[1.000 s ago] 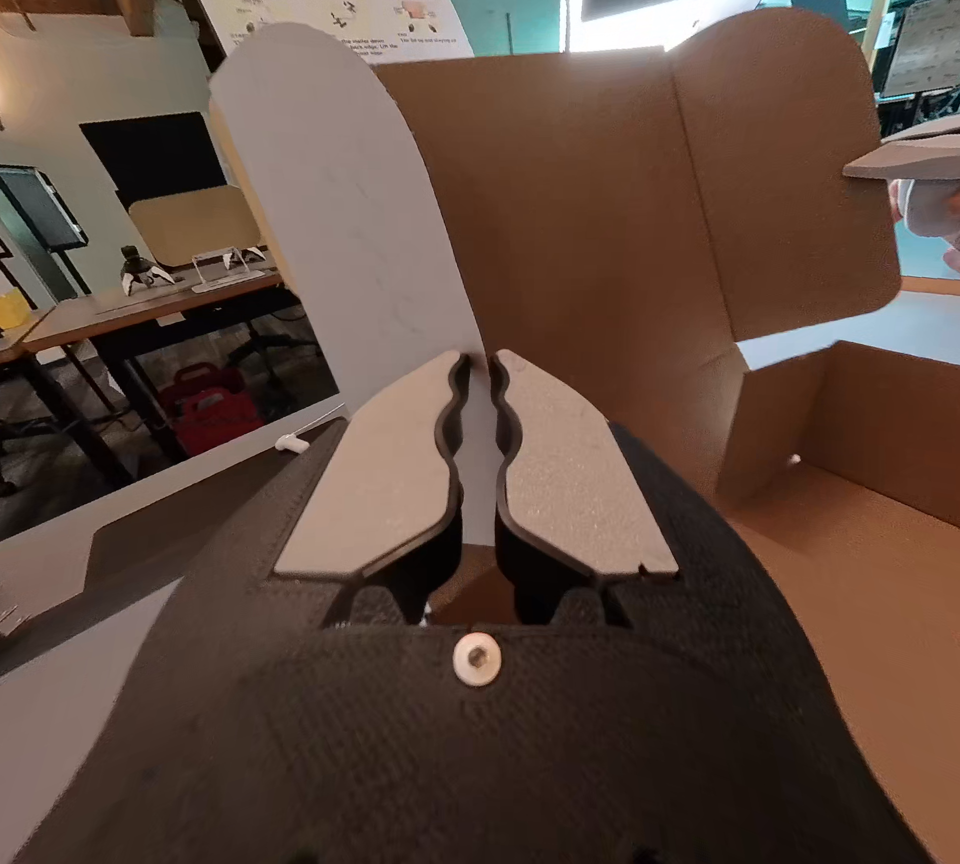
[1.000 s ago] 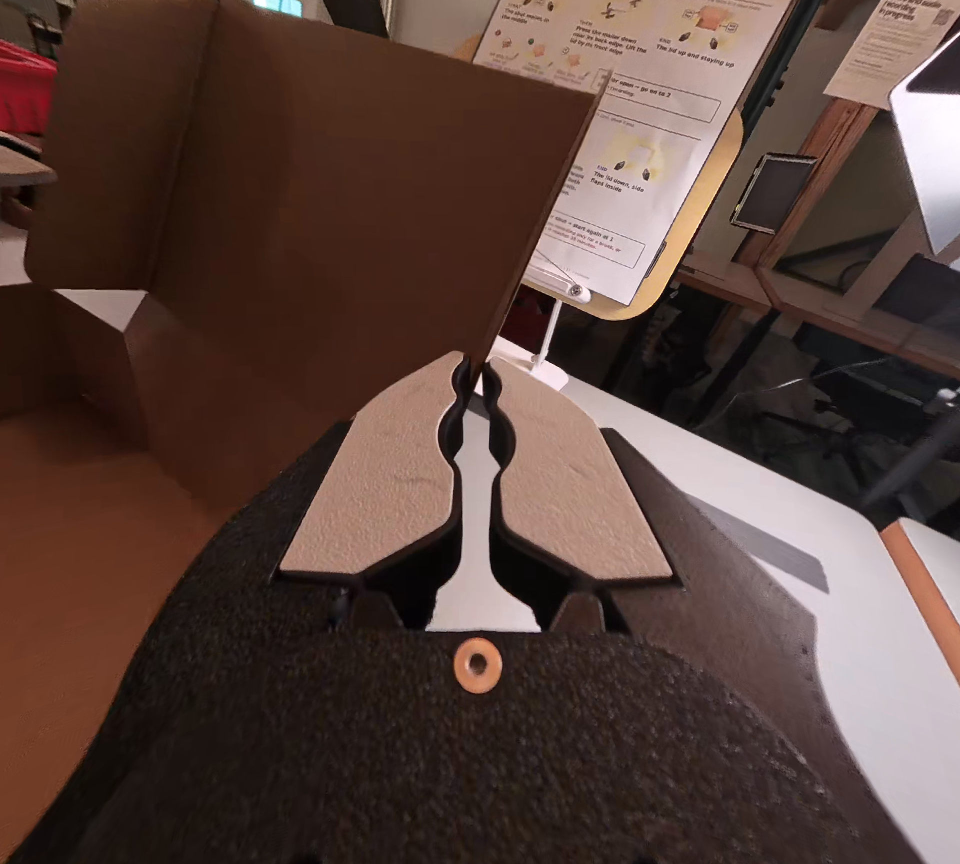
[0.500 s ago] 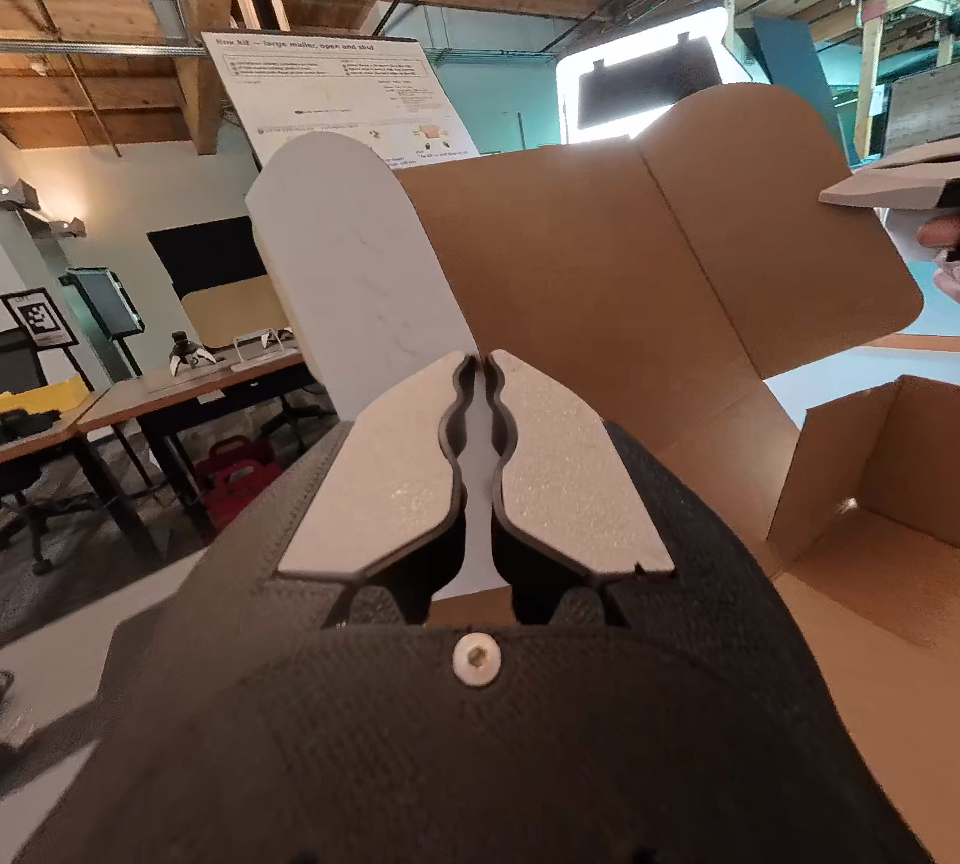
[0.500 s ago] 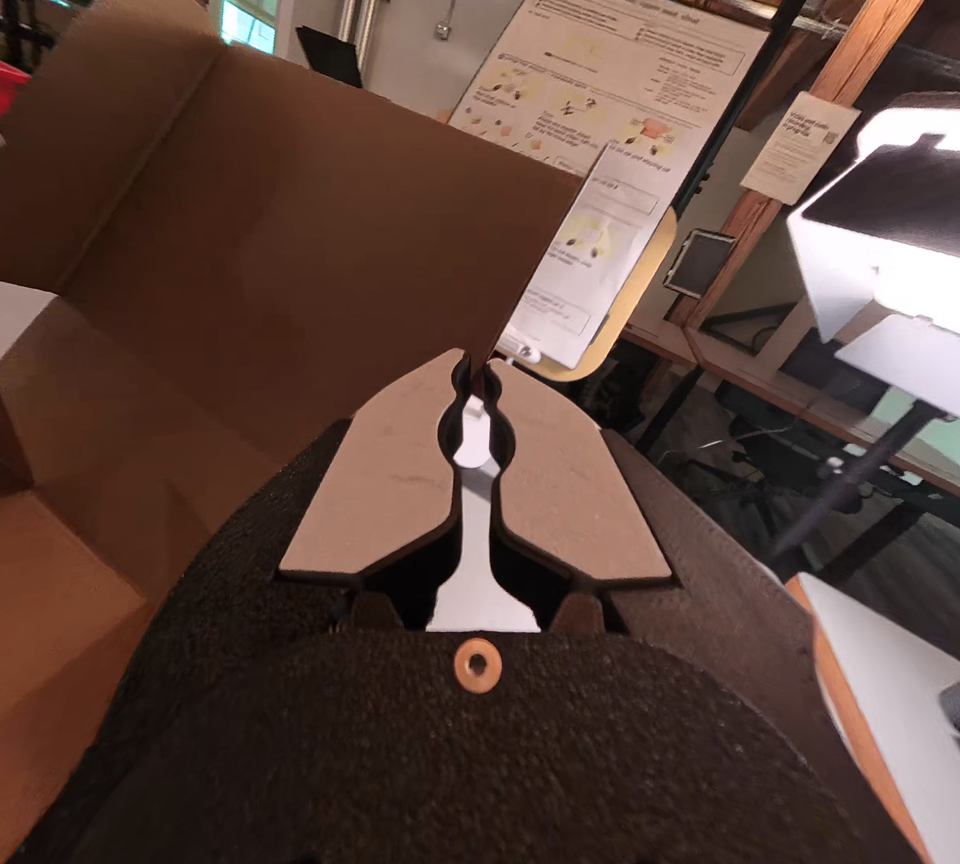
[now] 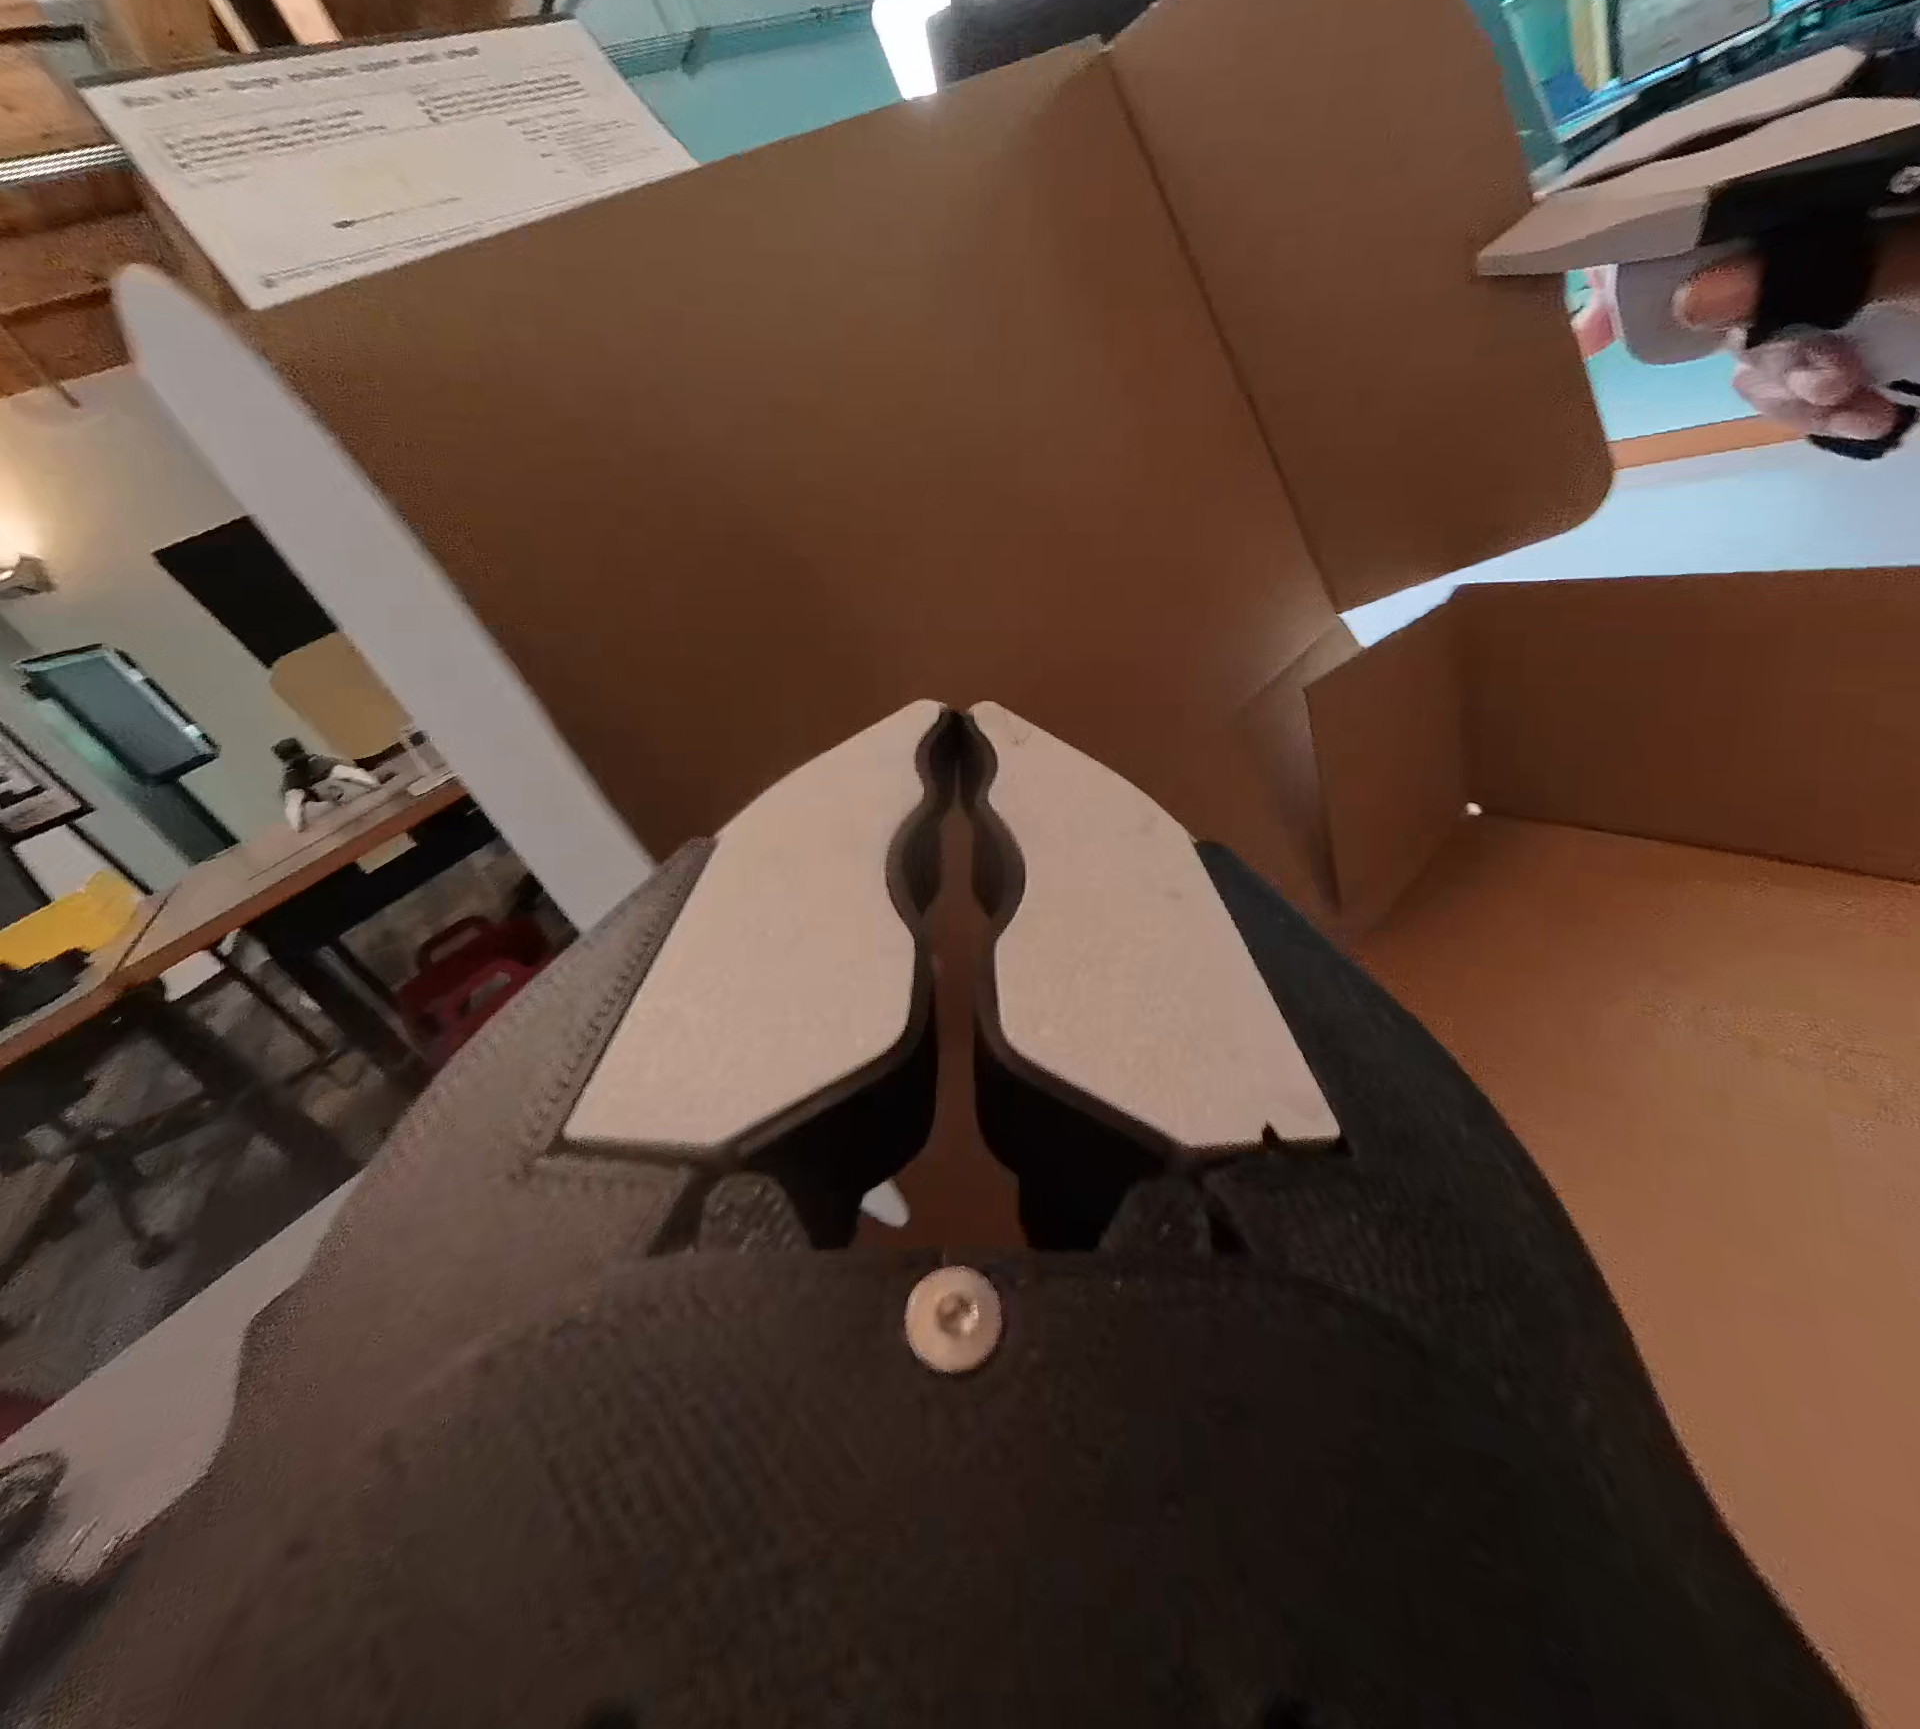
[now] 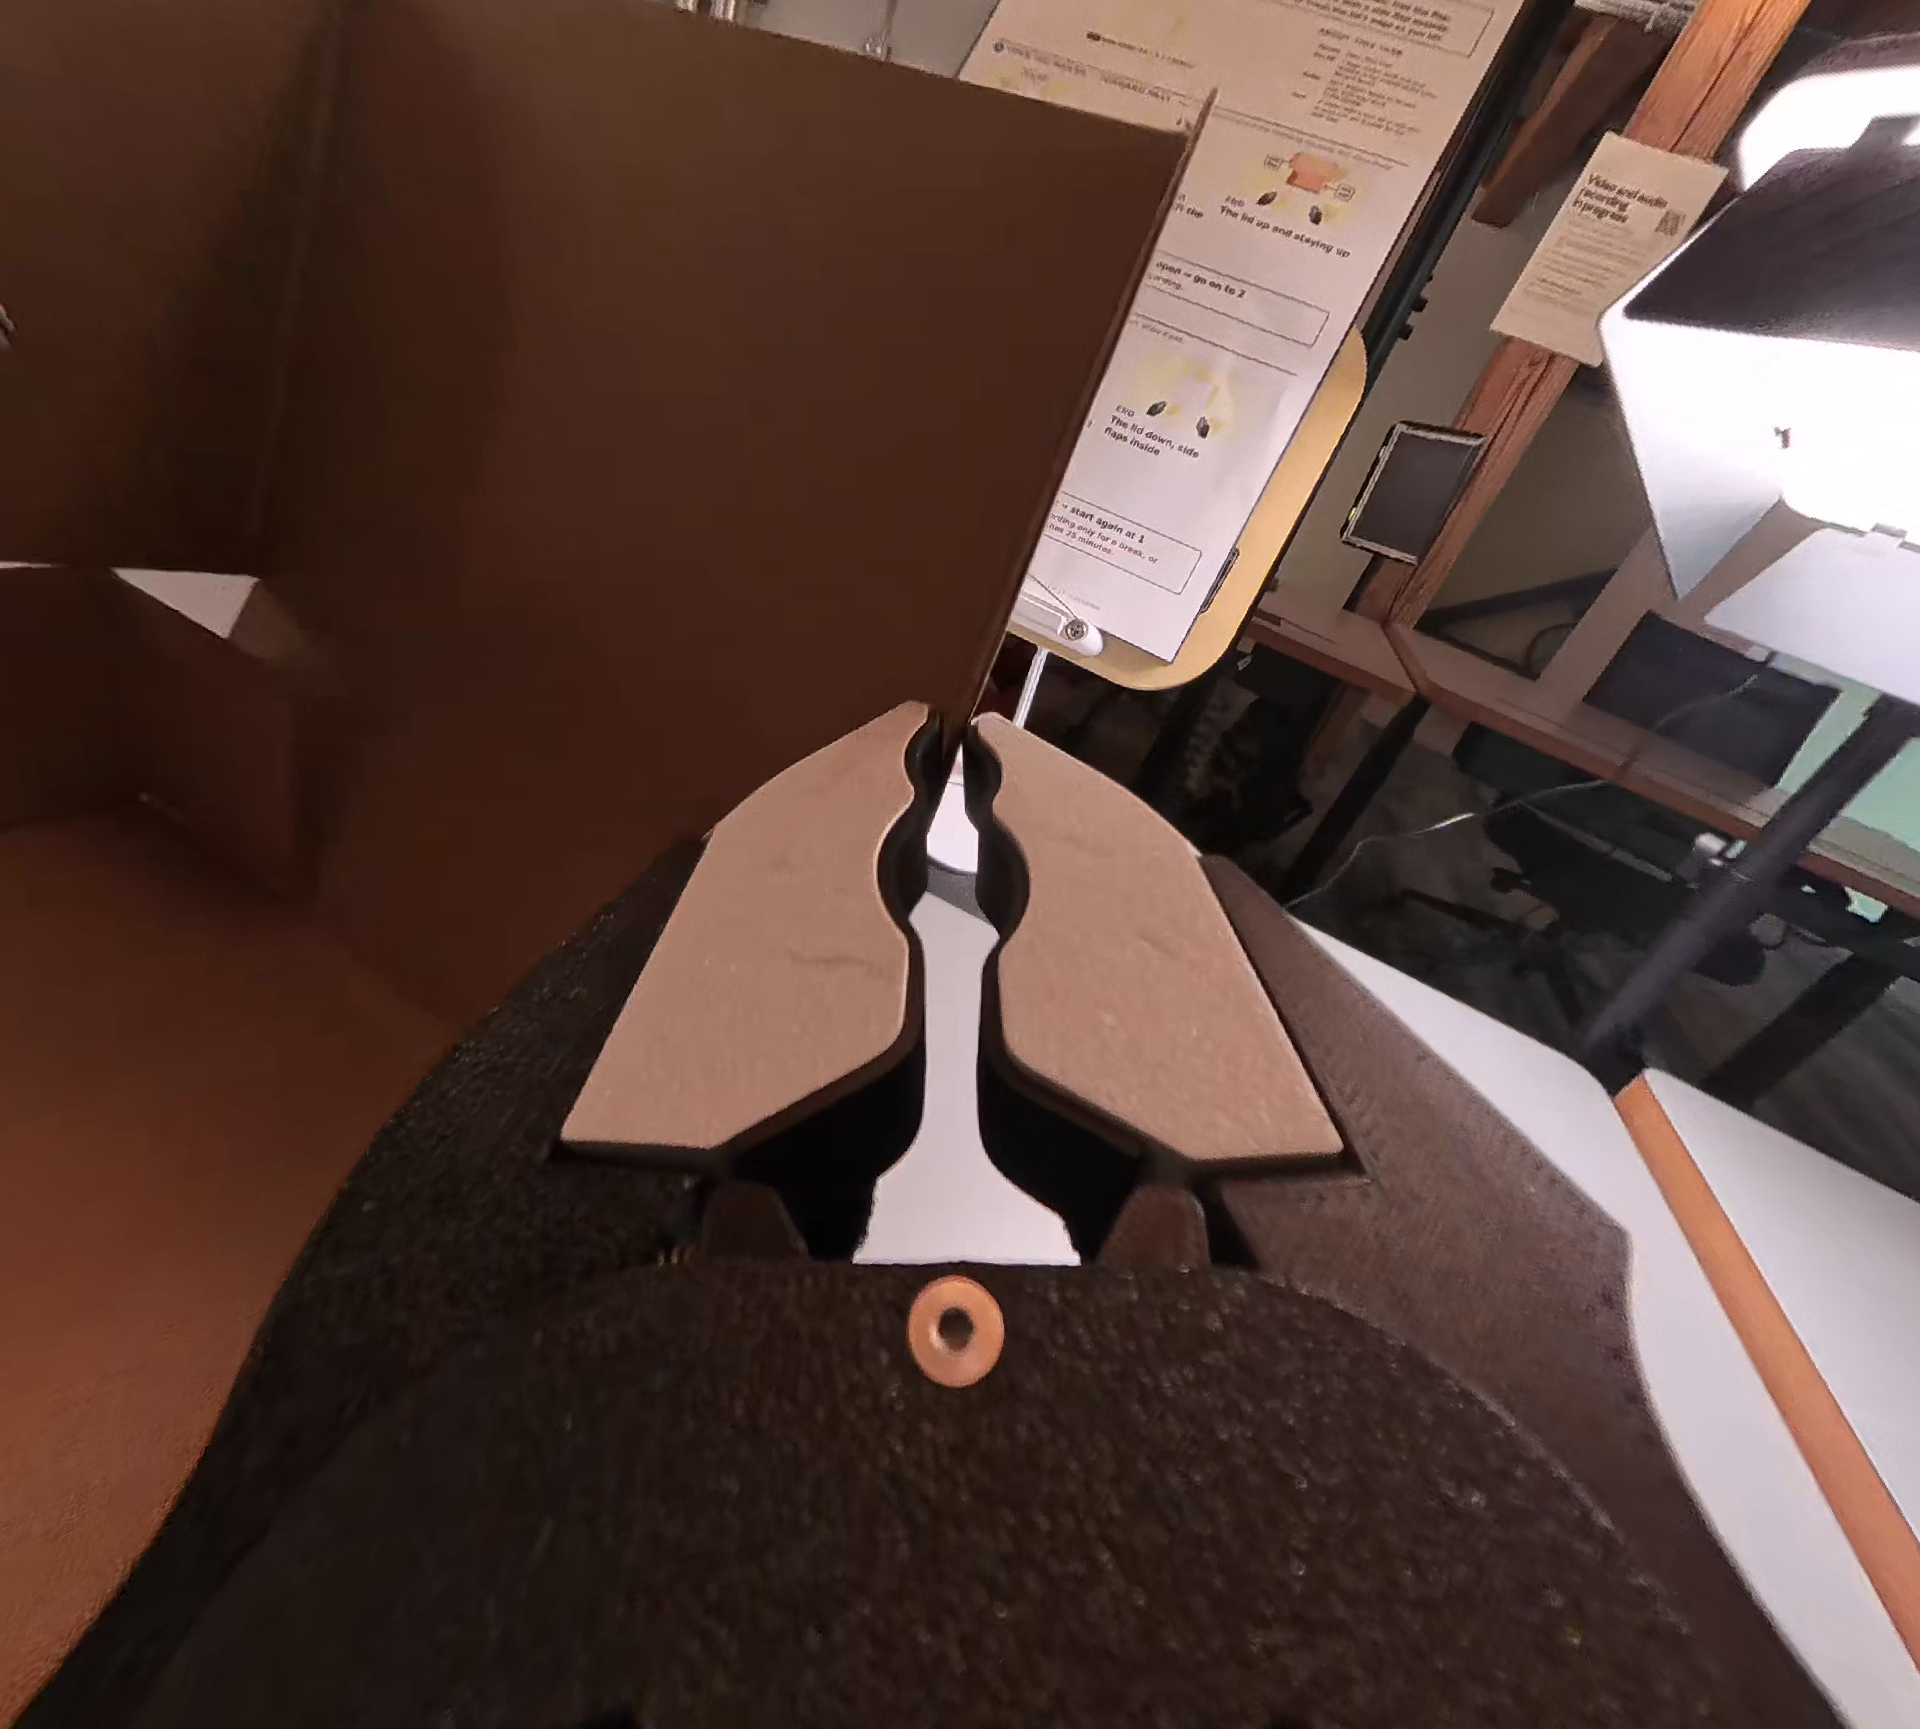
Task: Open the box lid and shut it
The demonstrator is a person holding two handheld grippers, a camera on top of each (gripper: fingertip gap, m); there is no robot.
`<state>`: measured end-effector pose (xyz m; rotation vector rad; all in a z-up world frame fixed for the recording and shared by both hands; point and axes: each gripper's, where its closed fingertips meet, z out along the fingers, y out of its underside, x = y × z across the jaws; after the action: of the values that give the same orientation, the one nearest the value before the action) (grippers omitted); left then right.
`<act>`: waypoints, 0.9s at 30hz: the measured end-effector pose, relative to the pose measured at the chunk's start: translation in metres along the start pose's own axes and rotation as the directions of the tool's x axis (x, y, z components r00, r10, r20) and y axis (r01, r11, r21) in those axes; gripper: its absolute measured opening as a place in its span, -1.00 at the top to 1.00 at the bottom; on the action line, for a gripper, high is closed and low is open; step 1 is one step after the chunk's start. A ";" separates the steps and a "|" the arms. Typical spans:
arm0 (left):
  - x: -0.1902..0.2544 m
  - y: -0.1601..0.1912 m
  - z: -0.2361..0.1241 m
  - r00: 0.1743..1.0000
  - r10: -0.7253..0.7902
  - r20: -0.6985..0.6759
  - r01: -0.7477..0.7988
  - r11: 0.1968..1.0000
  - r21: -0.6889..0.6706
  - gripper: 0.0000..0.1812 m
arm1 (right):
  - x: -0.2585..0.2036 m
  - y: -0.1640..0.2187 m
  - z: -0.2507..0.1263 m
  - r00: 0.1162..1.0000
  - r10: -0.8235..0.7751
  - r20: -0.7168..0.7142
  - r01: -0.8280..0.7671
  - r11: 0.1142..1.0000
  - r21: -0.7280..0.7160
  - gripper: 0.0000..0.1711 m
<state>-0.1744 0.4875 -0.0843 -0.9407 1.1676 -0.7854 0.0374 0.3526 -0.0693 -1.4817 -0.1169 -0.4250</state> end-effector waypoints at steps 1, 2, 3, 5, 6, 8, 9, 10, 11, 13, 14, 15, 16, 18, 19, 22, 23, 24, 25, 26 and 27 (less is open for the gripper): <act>-0.003 -0.003 -0.006 1.000 -0.002 0.020 0.002 1.000 -0.009 1.00 | -0.001 0.000 -0.005 1.000 -0.012 -0.004 0.012 1.000 0.014 0.96; -0.009 -0.008 -0.012 0.998 -0.001 0.057 0.001 1.000 -0.013 1.00 | -0.002 -0.001 -0.010 1.000 -0.021 -0.009 0.022 0.999 0.027 0.96; -0.021 -0.014 -0.018 0.993 0.003 0.119 -0.001 1.000 -0.017 0.99 | -0.002 -0.003 -0.013 1.000 -0.025 -0.008 0.026 0.999 0.041 0.96; -0.052 -0.038 -0.033 0.966 -0.032 0.256 0.033 0.999 -0.002 0.85 | -0.003 -0.005 -0.018 0.999 -0.036 -0.014 0.037 0.997 0.063 0.96; -0.068 -0.050 -0.038 0.949 -0.065 0.309 0.067 0.998 0.005 0.75 | -0.003 -0.006 -0.019 0.999 -0.047 -0.019 0.048 0.996 0.076 0.96; -0.091 -0.061 -0.036 0.930 -0.122 0.346 0.153 0.986 -0.065 0.39 | -0.007 -0.008 -0.023 0.995 -0.096 -0.034 0.099 0.988 0.115 0.96; -0.099 -0.063 -0.030 0.930 -0.152 0.333 0.199 0.974 -0.111 0.29 | -0.009 -0.009 -0.024 0.990 -0.134 -0.049 0.140 0.981 0.131 0.96; -0.103 -0.063 -0.019 0.935 -0.197 0.296 0.248 0.958 -0.146 0.25 | -0.012 -0.010 -0.025 0.984 -0.166 -0.060 0.174 0.973 0.153 0.96; -0.105 -0.061 -0.006 0.934 -0.255 0.251 0.305 0.933 -0.190 0.22 | -0.015 -0.012 -0.027 0.980 -0.188 -0.068 0.197 0.965 0.175 0.96; -0.104 -0.043 0.018 0.932 -0.296 0.208 0.353 0.870 -0.344 0.20 | -0.019 -0.016 -0.028 0.965 -0.244 -0.099 0.260 0.943 0.208 0.96; -0.109 -0.029 0.024 0.947 -0.229 0.224 0.307 0.847 -0.434 0.31 | -0.019 -0.018 -0.029 0.954 -0.277 -0.118 0.297 0.929 0.222 0.96; -0.117 -0.020 0.029 0.957 -0.155 0.246 0.257 0.845 -0.469 0.50 | -0.019 -0.019 -0.028 0.944 -0.302 -0.130 0.325 0.918 0.226 0.95; -0.119 -0.021 0.032 0.959 -0.122 0.256 0.229 0.864 -0.449 0.76 | -0.016 -0.016 -0.026 0.937 -0.317 -0.149 0.344 0.914 0.214 0.95; -0.113 -0.036 0.031 0.953 -0.154 0.260 0.235 0.919 -0.318 0.96 | -0.002 -0.004 -0.021 0.929 -0.323 -0.178 0.353 0.920 0.173 0.95; -0.105 -0.043 0.028 0.957 -0.165 0.239 0.228 0.938 -0.263 0.96 | 0.006 0.005 -0.017 0.939 -0.300 -0.170 0.324 0.936 0.135 0.95; -0.072 -0.051 0.013 0.970 -0.176 0.168 0.199 0.971 -0.132 0.97 | 0.027 0.029 -0.009 0.963 -0.233 -0.137 0.237 0.971 0.013 0.95; -0.064 -0.050 0.007 0.973 -0.158 0.171 0.177 0.979 -0.102 0.97 | 0.031 0.037 -0.005 0.970 -0.218 -0.107 0.213 0.975 -0.060 0.95; -0.059 -0.047 0.002 0.971 -0.130 0.200 0.150 0.984 -0.091 0.96 | 0.033 0.045 -0.004 0.978 -0.197 -0.064 0.186 0.973 -0.139 0.95; -0.054 -0.046 -0.002 0.970 -0.094 0.223 0.115 0.990 -0.082 0.96 | 0.030 0.053 -0.006 0.985 -0.173 0.009 0.169 0.955 -0.245 0.95; -0.050 -0.046 -0.006 0.968 -0.075 0.241 0.094 0.993 -0.069 0.96 | 0.024 0.062 -0.014 0.981 -0.160 0.109 0.189 0.910 -0.369 0.94; -0.045 -0.049 -0.010 0.968 -0.065 0.242 0.080 0.996 -0.051 0.96 | 0.023 0.062 -0.028 0.974 -0.157 0.164 0.216 0.862 -0.458 0.88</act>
<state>-0.1958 0.5051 -0.0233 -1.1014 0.9539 -0.6763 0.0754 0.3223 -0.1227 -1.9928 -0.2710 -0.5470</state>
